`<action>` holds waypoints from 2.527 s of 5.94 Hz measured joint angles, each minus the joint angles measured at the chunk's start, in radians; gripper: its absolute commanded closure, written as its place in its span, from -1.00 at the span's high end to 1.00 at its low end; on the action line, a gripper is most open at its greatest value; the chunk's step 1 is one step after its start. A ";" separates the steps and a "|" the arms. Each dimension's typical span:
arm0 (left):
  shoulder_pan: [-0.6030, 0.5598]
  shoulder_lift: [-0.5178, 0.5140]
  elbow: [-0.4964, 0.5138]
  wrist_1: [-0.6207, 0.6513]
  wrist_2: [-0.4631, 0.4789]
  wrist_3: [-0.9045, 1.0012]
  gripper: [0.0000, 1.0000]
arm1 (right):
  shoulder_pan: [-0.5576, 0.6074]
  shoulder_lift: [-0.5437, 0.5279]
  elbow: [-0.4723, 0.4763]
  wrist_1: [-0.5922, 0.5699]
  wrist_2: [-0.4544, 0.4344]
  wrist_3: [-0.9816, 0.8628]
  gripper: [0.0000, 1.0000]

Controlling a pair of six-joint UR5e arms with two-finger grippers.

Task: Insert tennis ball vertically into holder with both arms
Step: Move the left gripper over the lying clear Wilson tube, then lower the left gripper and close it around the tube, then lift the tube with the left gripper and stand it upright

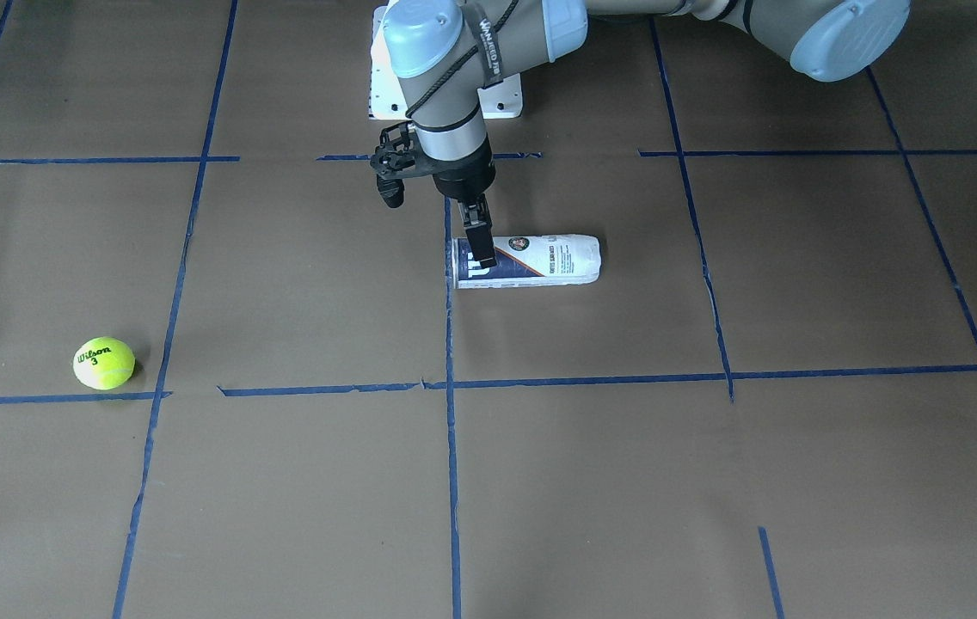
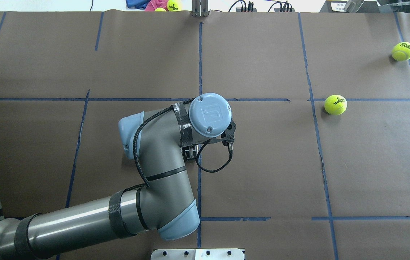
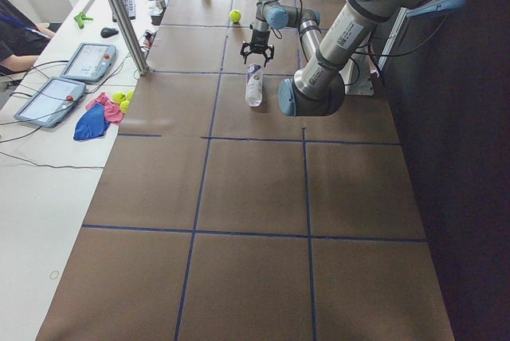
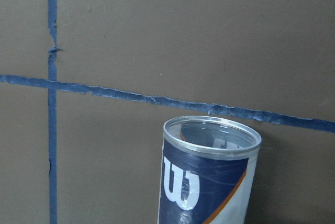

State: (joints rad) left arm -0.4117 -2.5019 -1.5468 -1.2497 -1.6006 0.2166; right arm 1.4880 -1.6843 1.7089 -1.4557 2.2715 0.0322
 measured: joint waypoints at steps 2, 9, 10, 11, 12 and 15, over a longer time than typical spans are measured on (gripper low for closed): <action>0.006 -0.012 0.046 -0.010 0.002 -0.006 1.00 | 0.000 0.000 -0.001 0.000 -0.001 0.000 1.00; 0.013 -0.009 0.166 -0.146 0.002 -0.018 0.58 | 0.000 0.000 -0.007 -0.002 -0.001 0.000 1.00; 0.012 -0.008 0.166 -0.145 0.001 -0.018 0.58 | 0.001 0.000 -0.007 -0.002 -0.001 0.000 1.00; 0.010 -0.008 0.164 -0.144 0.001 -0.018 0.58 | 0.000 0.000 -0.006 -0.002 -0.001 0.000 1.00; 0.004 -0.011 0.146 -0.145 0.000 -0.018 0.58 | 0.000 0.000 -0.006 -0.002 -0.001 0.000 1.00; -0.082 -0.023 -0.025 -0.189 -0.065 -0.065 0.59 | 0.000 0.000 -0.006 -0.002 -0.001 0.000 1.00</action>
State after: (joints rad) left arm -0.4933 -2.5246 -1.5720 -1.4388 -1.6661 0.1518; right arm 1.4880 -1.6843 1.7027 -1.4573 2.2703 0.0322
